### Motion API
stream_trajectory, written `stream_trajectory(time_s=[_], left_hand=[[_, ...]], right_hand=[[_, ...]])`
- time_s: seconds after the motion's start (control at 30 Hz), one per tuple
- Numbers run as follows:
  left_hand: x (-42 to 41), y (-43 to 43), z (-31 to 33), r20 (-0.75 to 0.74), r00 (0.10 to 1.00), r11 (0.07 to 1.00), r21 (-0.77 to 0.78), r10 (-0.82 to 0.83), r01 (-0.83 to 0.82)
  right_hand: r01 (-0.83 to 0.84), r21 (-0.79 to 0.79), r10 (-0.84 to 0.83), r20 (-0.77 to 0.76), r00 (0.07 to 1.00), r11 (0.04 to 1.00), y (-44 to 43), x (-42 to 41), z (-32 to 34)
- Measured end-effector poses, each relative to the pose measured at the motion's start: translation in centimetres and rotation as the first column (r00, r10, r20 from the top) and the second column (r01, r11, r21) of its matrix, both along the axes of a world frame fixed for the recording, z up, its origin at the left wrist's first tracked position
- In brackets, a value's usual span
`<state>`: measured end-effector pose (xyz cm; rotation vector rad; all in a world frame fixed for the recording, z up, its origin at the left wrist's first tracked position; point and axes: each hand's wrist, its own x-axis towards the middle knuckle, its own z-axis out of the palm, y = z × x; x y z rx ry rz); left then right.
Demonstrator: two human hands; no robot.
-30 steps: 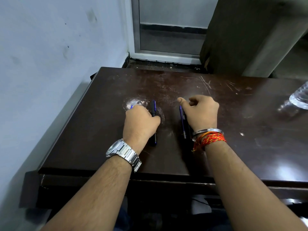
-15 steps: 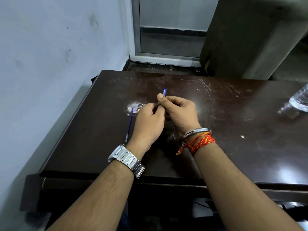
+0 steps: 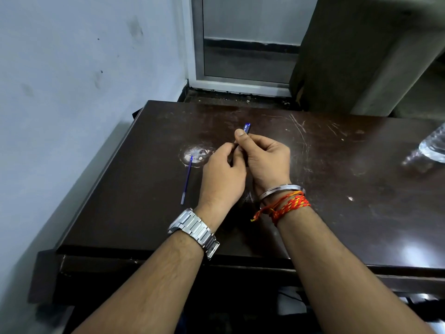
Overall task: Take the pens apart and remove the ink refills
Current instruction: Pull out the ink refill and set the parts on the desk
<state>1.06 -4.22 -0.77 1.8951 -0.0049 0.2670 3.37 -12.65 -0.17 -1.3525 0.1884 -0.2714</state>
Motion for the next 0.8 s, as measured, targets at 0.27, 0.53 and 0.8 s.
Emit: stream_trajectory(time_s=[0.27, 0.53, 0.8], left_hand=[[-0.4, 0.5, -0.1, -0.120, 0.993, 1.000, 0.017, 0.000, 0.002], [-0.7, 0.9, 0.5, -0.182, 0.983, 0.998, 0.061, 0.023, -0.012], [0.1, 2.6, 1.4, -0.138, 0.946, 0.954, -0.019, 0.295, -0.300]], right_hand=[[-0.024, 0.000, 0.024, -0.023, 0.999, 1.000, -0.4, -0.2, 0.1], [0.099, 0.082, -0.099, 0.006, 0.995, 0.992, -0.9, -0.5, 1.3], [0.002, -0.582, -0.053, -0.072, 0.996, 0.813, -1.0, -0.8, -0.1]])
